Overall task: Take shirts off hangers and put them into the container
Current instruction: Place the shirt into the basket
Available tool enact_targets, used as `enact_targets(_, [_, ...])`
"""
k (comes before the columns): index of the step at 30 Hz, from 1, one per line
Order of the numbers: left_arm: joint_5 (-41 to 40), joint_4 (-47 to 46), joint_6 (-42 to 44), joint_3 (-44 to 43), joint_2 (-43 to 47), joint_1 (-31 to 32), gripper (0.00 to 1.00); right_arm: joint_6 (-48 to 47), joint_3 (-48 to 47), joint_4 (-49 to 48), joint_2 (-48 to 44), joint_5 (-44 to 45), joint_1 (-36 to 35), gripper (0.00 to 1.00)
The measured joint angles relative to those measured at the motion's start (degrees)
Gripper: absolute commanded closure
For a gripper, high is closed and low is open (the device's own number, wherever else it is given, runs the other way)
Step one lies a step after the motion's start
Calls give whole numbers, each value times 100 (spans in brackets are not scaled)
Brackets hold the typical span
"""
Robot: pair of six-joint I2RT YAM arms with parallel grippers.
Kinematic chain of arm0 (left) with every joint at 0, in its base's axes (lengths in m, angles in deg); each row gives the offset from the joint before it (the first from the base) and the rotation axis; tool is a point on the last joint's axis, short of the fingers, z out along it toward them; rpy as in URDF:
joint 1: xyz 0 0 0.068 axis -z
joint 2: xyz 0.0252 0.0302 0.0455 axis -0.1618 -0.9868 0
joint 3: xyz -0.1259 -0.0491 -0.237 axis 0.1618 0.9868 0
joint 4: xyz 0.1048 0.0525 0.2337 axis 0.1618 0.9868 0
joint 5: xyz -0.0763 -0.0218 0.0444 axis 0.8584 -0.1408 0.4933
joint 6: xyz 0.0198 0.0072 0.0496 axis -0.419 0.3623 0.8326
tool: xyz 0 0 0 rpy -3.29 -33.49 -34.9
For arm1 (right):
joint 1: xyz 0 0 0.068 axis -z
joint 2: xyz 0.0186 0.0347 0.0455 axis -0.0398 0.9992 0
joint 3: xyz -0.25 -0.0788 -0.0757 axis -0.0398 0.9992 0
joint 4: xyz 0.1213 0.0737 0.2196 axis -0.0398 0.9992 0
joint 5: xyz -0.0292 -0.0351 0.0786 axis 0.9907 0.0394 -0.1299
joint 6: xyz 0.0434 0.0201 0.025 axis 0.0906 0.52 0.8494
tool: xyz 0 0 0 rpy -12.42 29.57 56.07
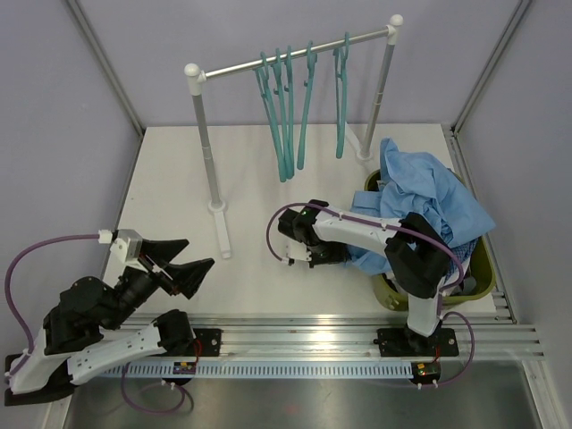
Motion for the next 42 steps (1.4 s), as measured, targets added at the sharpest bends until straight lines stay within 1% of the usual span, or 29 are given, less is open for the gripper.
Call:
enact_targets(5, [24, -85, 4, 59, -149, 0, 1, -2, -98, 184, -219, -494, 0, 100])
enact_targets(7, [28, -109, 9, 61, -186, 0, 1, -13, -356, 361, -490, -866, 2, 100])
enact_targets(10, [31, -155, 31, 61, -216, 0, 1, -39, -1110, 498, -1056, -1543, 96, 100])
enact_targets(14, [48, -273, 66, 61, -317, 0, 1, -133, -2122, 463, -1912, -2402, 562, 100])
enact_targets(19, [87, -402, 118, 61, -560, 0, 1, -262, -3241, 525, -2833, -3388, 2127, 100])
enact_targets(21, [111, -424, 136, 61, -634, 0, 1, -273, -3445, 507, -3187, -3534, 2761, 100])
enact_targets(23, [138, -446, 155, 61, -706, 0, 1, -264, -3401, 494, -3685, -3438, 3359, 100])
enact_targets(25, [155, -476, 184, 52, -758, 0, 1, -247, -3021, 455, -4277, -3211, 3665, 100])
enact_targets(29, [197, -549, 278, 0, -881, 0, 1, -203, -1276, 175, -5552, -2529, 4205, 100])
enact_targets(31, [219, -586, 321, -39, -935, 0, 1, -184, -511, 162, -5775, -2306, 4437, 100])
enact_targets(34, [273, -669, 404, -96, -1014, 0, 1, -157, 778, -87, -5674, -2221, 4933, 100])
enact_targets(38, [352, -748, 522, -168, -1143, 0, 1, -166, 2157, -621, -5163, -2332, 5381, 100])
enact_targets(40, [385, -800, 564, -173, -1207, 0, 1, -190, 2610, -901, -4937, -2374, 5490, 100])
enact_targets(42, [435, -846, 599, -173, -1294, 0, 1, -216, 2804, -1078, -4819, -2441, 5560, 100])
